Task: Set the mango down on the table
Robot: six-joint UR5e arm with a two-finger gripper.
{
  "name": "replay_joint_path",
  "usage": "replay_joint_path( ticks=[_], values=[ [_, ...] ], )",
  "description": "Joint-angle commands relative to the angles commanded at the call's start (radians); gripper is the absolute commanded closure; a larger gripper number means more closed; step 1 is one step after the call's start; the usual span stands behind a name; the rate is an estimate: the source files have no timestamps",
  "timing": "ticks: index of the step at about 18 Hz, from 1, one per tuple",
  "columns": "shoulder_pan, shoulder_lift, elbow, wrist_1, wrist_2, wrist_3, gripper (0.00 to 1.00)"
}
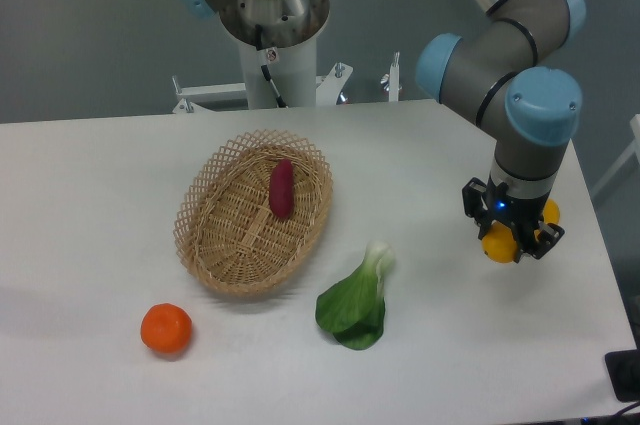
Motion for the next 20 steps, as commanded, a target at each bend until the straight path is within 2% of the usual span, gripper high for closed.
replay_joint_path(
  ticks=[14,18,20],
  values=[
    [0.0,0.006,-0.002,-0.003,0.002,-0.005,0.59],
    [-0.002,0.031,-0.04,-0.006,0.002,-0.012,0.59],
    [-0.003,0.051,-0.086,0.003,-0.002,-0.014,0.59]
  ],
)
